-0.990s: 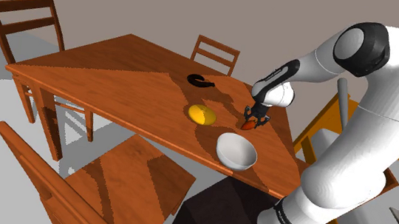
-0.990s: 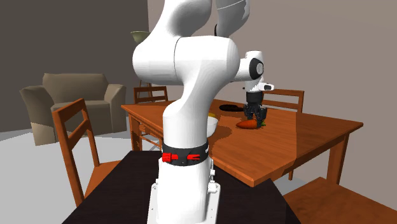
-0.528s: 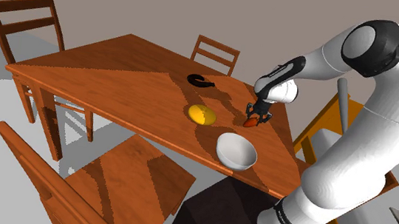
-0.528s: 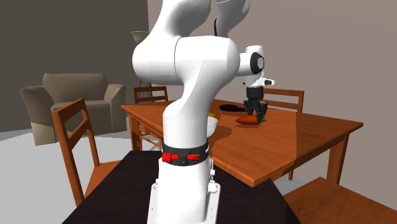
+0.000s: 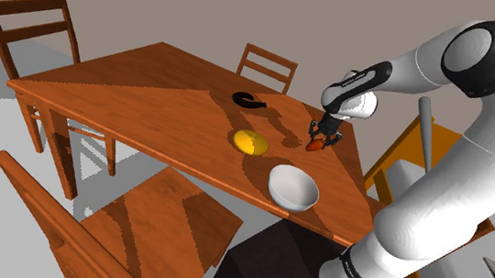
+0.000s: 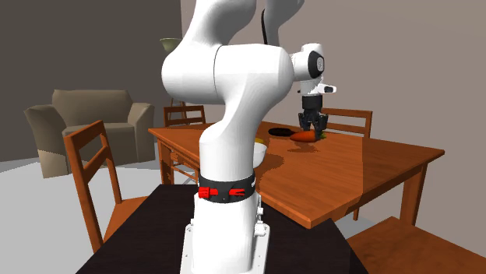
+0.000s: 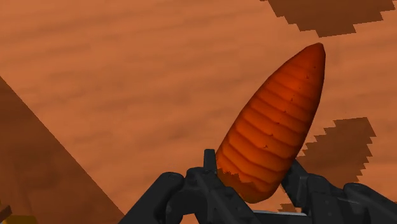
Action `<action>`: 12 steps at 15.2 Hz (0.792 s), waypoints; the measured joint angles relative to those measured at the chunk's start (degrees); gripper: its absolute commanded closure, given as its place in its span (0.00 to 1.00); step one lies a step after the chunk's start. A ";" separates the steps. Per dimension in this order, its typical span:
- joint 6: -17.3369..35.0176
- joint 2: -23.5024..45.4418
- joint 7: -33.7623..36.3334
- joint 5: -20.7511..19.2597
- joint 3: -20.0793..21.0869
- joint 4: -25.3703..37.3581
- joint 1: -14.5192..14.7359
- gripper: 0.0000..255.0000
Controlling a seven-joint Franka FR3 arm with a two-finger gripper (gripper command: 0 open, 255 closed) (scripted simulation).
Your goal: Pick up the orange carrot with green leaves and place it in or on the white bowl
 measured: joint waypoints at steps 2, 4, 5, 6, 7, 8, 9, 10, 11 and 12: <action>-1.52 -1.05 0.23 -0.48 -0.12 0.51 0.05 1.00; -2.97 -2.23 0.50 -1.00 -0.21 0.83 0.11 1.00; -3.81 -2.88 0.67 -1.28 -0.24 1.06 0.14 1.00; -4.59 -3.45 0.83 -1.52 -0.26 1.29 0.18 1.00; -5.39 -4.00 1.00 -1.75 -0.26 1.57 0.22 1.00; -6.21 -4.73 1.15 -2.05 -0.28 1.69 0.24 1.00; -6.90 -5.27 1.27 -2.26 -0.29 1.87 0.25 1.00; -7.65 -5.82 1.43 -2.48 -0.27 2.09 0.29 1.00; -8.37 -6.38 1.33 -2.68 -0.36 2.29 0.20 1.00; -9.27 -6.94 1.56 -2.89 -0.29 2.65 0.27 1.00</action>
